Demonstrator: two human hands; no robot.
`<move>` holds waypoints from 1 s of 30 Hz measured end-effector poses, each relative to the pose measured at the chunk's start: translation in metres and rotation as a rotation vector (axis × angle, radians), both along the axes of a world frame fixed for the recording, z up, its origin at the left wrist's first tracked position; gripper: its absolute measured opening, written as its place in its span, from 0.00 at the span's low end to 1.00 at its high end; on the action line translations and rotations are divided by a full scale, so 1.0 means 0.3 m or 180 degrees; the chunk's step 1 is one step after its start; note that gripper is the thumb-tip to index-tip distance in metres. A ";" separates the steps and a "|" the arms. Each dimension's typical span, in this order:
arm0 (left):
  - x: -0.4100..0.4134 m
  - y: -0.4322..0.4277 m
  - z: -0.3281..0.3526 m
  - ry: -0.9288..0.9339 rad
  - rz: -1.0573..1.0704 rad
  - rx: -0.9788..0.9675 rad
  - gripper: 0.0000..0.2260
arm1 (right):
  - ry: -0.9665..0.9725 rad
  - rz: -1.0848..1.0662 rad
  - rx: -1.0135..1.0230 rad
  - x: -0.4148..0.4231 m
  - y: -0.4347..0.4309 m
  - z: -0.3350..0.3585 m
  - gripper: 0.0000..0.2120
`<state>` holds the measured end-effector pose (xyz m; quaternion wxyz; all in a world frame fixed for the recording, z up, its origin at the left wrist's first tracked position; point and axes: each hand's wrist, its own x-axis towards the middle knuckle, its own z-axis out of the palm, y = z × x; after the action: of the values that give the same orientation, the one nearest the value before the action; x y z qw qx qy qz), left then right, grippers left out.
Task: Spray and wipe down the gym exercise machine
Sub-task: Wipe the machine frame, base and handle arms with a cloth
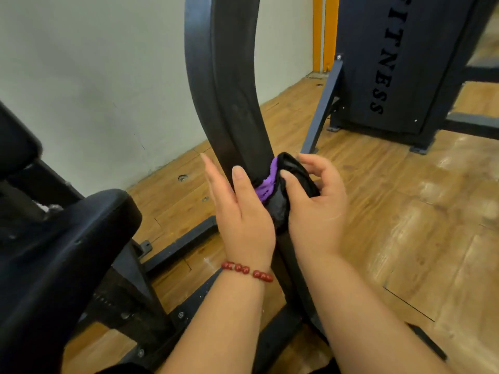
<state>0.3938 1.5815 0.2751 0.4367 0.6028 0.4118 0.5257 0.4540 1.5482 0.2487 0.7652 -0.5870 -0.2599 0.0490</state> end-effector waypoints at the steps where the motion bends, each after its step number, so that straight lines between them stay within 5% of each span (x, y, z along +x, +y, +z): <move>1: -0.007 0.007 0.011 -0.0046 -0.0102 0.0044 0.26 | -0.0114 -0.0117 -0.0019 -0.019 -0.008 0.008 0.11; 8: -0.066 0.116 0.115 0.0287 -0.0658 -0.0373 0.35 | -0.0969 0.0250 -0.0575 -0.124 0.035 -0.003 0.26; 18: -0.088 0.137 0.147 0.0166 -0.0616 -0.0429 0.22 | -0.1551 -0.0376 -0.0506 -0.099 0.091 -0.055 0.24; 25: -0.099 0.134 0.163 0.0105 -0.0731 -0.0377 0.31 | -0.2047 -0.0367 -0.0109 -0.008 0.169 0.185 0.23; 30: -0.102 0.140 0.168 0.0098 -0.0818 -0.0392 0.34 | -0.2340 0.0149 -0.0256 0.014 0.116 0.040 0.25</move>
<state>0.3632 1.6236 0.3254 0.5301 0.6307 0.3693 0.4299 0.4581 1.5829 0.2606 0.5957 -0.5889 -0.5286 -0.1376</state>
